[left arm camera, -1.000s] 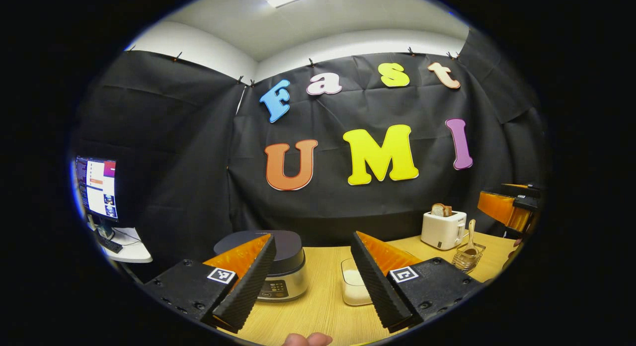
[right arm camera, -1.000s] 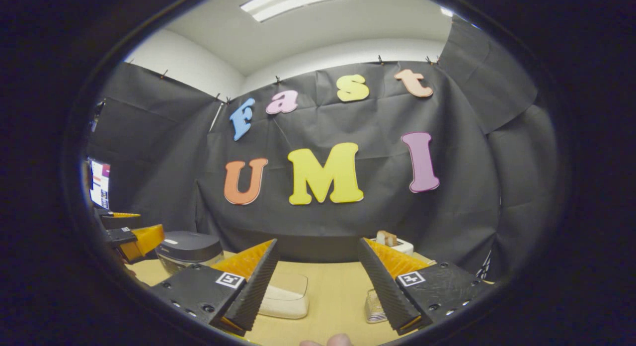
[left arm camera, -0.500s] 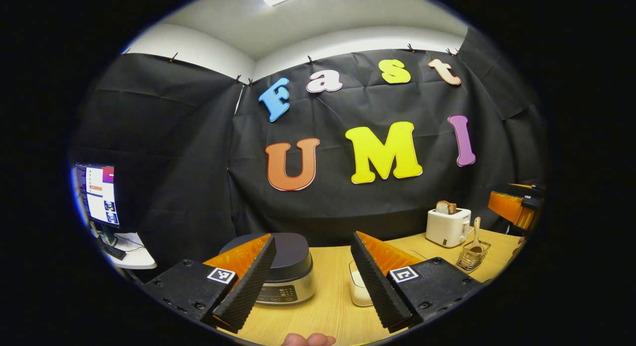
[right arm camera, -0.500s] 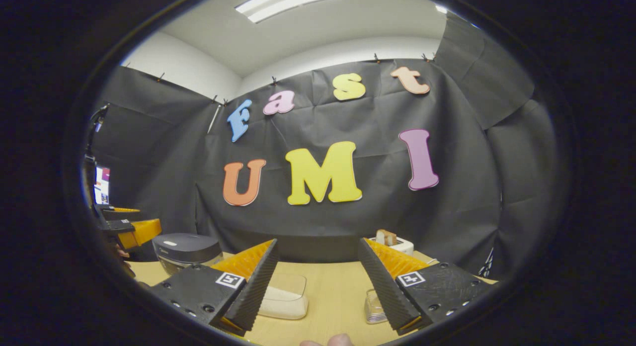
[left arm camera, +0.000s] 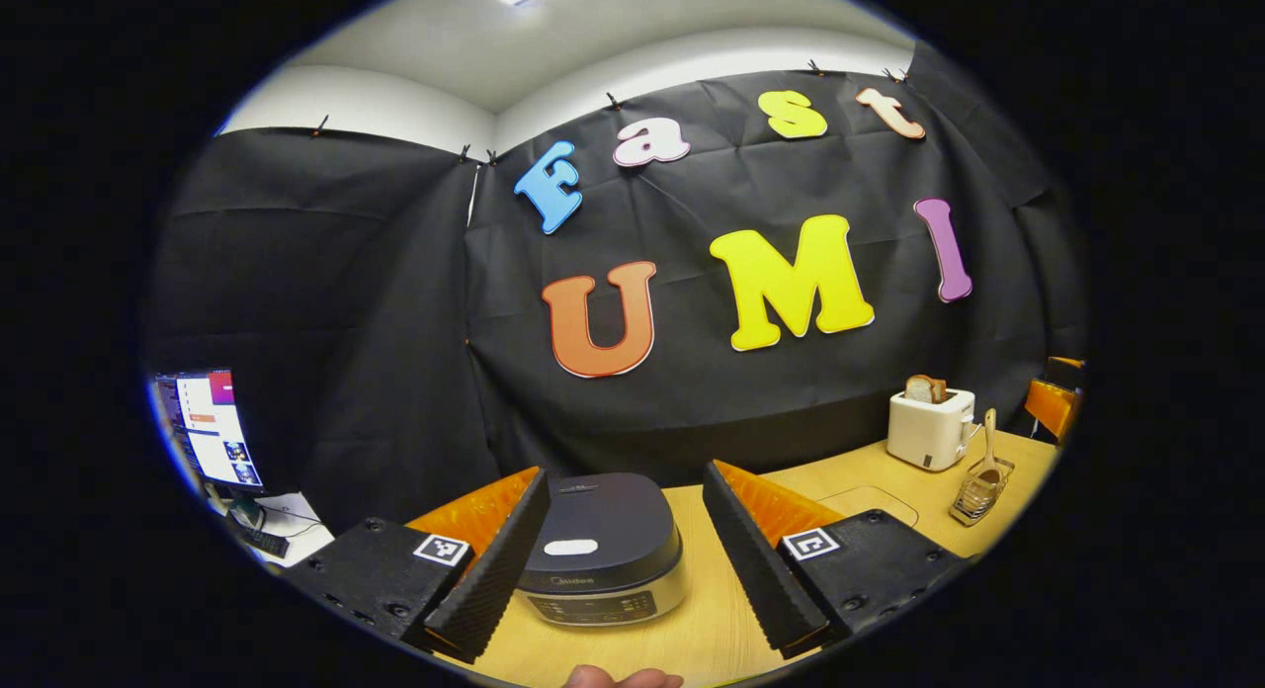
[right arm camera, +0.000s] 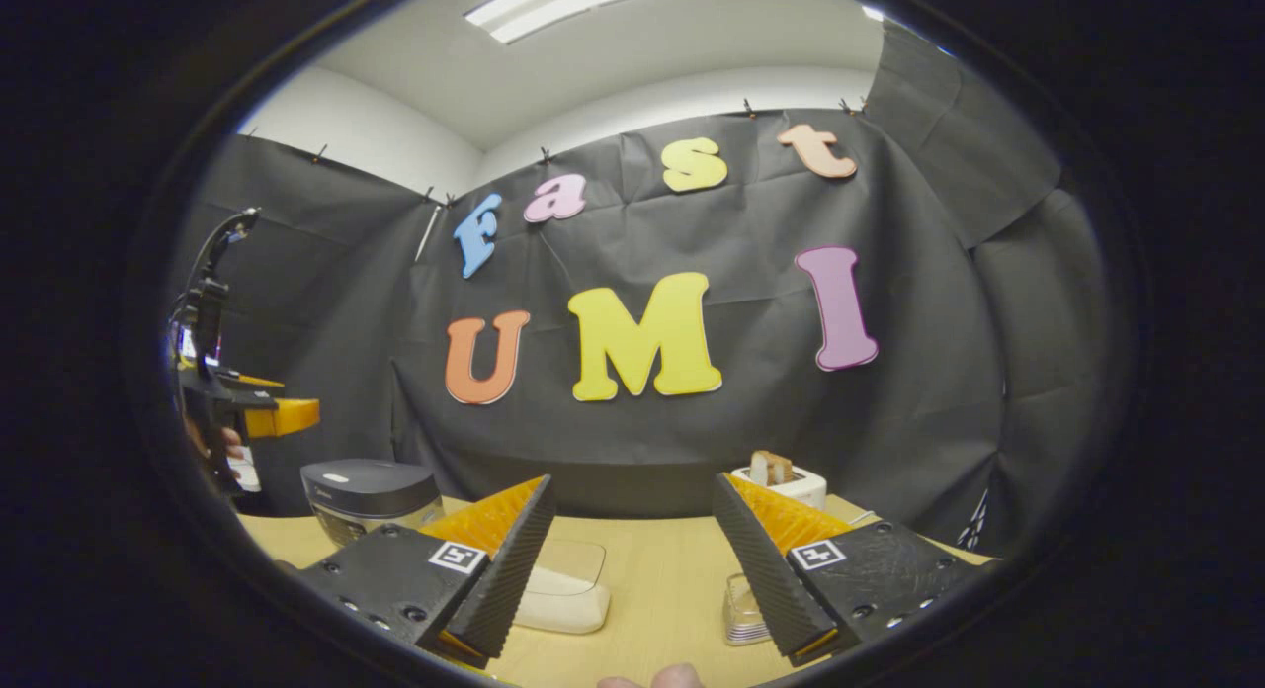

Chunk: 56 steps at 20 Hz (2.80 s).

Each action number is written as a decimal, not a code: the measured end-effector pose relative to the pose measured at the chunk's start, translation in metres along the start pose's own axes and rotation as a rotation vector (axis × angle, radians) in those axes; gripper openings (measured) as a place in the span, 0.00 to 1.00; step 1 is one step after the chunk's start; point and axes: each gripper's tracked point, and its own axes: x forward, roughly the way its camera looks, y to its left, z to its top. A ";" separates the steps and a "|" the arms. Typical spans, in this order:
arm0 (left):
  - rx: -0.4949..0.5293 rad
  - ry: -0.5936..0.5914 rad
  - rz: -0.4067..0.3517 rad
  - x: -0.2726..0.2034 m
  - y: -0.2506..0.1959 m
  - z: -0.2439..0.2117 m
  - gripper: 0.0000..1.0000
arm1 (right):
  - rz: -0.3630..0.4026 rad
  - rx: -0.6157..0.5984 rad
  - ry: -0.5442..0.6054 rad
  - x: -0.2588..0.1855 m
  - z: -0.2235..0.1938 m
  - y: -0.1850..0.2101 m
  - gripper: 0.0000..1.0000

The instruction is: Close the left gripper, press the button to open the rice cooker; take a wooden spoon from the chopstick holder with the right hand, scoop a spoonful of rice and pour it into the rice cooker, then put the wooden spoon back into the chopstick holder.

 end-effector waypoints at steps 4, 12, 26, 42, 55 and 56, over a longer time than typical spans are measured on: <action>-0.043 0.191 -0.011 0.037 0.026 -0.025 0.84 | 0.000 0.033 0.019 0.004 -0.012 -0.010 0.92; -0.098 0.530 -0.032 0.072 0.052 -0.069 0.39 | -0.024 0.067 0.034 0.005 -0.024 -0.033 0.95; -0.150 0.809 -0.052 0.072 0.035 -0.137 0.06 | -0.088 0.110 0.041 0.004 -0.040 -0.073 0.92; 0.016 0.224 0.177 0.069 0.070 -0.002 0.86 | -0.144 0.076 0.008 -0.003 -0.030 -0.103 0.96; -0.152 0.071 0.089 -0.011 -0.002 -0.043 0.94 | -0.196 0.025 0.163 -0.004 -0.051 -0.179 0.95; -0.151 0.065 0.079 -0.019 -0.013 -0.050 0.99 | -0.182 0.031 0.194 -0.001 -0.058 -0.182 0.92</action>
